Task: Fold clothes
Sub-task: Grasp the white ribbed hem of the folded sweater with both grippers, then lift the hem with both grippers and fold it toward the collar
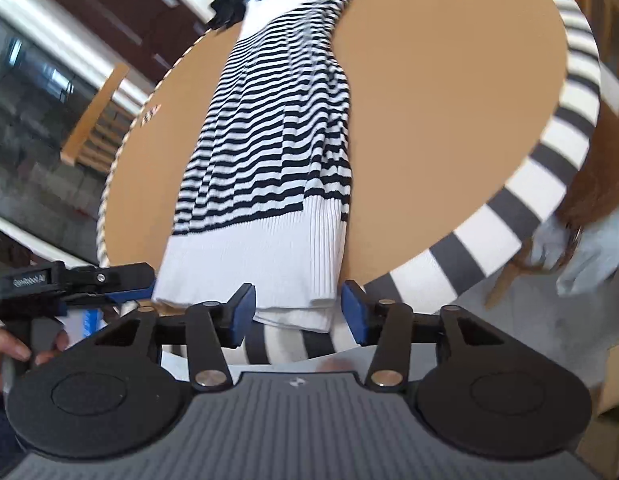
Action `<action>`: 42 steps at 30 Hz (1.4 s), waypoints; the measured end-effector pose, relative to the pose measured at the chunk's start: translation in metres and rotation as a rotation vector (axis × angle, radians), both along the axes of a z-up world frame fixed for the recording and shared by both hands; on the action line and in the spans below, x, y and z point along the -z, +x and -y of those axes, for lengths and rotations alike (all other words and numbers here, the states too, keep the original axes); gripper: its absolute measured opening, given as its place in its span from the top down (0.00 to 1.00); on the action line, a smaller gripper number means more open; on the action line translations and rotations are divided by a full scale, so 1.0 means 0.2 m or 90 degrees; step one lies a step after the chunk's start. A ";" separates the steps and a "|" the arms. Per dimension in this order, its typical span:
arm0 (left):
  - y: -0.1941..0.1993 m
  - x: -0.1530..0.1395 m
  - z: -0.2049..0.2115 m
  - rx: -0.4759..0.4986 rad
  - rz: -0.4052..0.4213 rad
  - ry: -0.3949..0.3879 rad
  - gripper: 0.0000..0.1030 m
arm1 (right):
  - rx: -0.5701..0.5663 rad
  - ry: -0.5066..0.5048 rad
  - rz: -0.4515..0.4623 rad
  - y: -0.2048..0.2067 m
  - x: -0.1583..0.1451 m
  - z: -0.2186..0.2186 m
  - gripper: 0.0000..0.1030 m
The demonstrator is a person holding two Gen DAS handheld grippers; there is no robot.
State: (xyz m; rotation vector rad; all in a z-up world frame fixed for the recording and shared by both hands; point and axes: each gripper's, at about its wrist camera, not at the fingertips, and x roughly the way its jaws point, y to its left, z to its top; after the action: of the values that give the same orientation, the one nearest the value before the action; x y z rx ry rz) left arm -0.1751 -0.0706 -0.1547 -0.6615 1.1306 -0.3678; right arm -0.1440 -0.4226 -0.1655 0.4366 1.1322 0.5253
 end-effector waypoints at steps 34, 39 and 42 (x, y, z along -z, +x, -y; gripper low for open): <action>-0.12 0.09 -0.14 -0.053 -0.181 -0.107 0.91 | 0.008 0.112 -0.191 -0.05 0.08 0.14 0.91; -0.24 -0.01 -0.19 -0.093 -0.202 -0.167 0.92 | -0.007 0.153 -0.211 -0.12 -0.04 0.19 0.90; -0.18 -0.17 -0.21 -0.126 -0.151 -0.214 0.92 | -0.012 0.188 -0.161 0.01 -0.20 0.20 0.90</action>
State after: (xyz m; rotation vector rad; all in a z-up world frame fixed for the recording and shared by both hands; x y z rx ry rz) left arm -0.2109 -0.0295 -0.1216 -1.1271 1.2264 -0.3174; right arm -0.1425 -0.4634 -0.1261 0.7647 1.3064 0.6709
